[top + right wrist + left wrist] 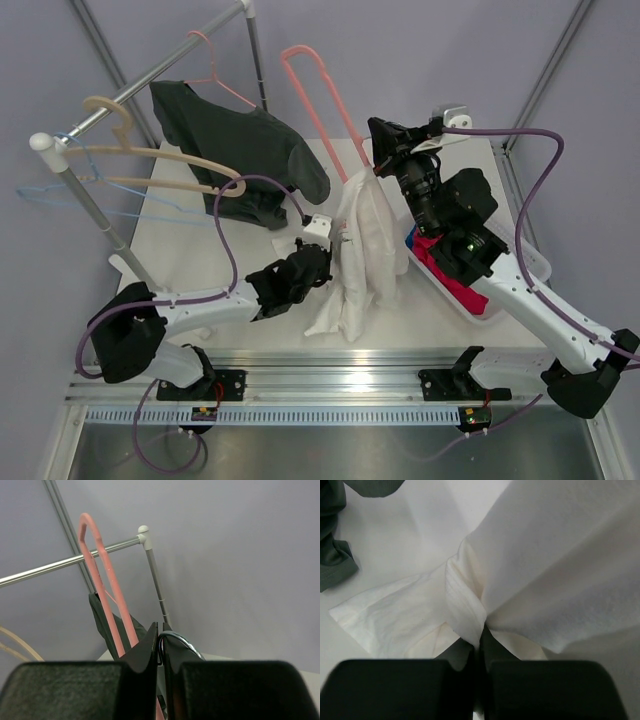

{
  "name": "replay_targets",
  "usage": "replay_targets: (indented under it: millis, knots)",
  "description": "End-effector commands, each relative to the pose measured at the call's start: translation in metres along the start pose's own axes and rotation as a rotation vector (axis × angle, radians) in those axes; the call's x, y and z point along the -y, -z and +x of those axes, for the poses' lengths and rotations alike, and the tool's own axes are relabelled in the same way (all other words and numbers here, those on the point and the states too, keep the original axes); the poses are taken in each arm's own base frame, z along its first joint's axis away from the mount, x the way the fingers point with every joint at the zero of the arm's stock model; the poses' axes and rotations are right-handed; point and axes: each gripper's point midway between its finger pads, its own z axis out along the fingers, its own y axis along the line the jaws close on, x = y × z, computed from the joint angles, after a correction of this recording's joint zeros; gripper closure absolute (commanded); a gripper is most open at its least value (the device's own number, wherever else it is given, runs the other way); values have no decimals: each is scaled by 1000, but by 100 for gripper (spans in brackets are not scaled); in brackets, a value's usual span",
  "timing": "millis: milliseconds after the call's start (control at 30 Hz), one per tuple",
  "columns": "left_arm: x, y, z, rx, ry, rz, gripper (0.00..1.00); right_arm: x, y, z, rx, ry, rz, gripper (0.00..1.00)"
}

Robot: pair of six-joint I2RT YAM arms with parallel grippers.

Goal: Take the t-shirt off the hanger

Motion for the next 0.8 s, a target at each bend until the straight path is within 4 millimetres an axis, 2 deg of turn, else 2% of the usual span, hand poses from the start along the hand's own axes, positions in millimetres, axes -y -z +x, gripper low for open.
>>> replay_targets:
  millis: [0, 200, 367, 400, 533, 767]
  knots:
    - [0, -4, 10, -11, 35, -9, 100, -7, -2, -66, 222, -85, -34, 100]
    - [-2, -7, 17, -14, 49, -17, 100, -15, -4, -69, 266, -68, -76, 100]
    - [-2, -19, 36, -46, 26, -33, 100, -18, -2, -70, 311, -96, -102, 100]
    - [-1, -20, 36, -39, 28, -31, 100, -19, 0, -77, 341, -107, -105, 100]
    - [3, -22, 37, -36, 37, -14, 100, -19, -3, -80, 367, -118, -102, 100]
    - [13, -27, 36, -40, 47, 17, 100, -20, -15, -70, 392, -131, -84, 100]
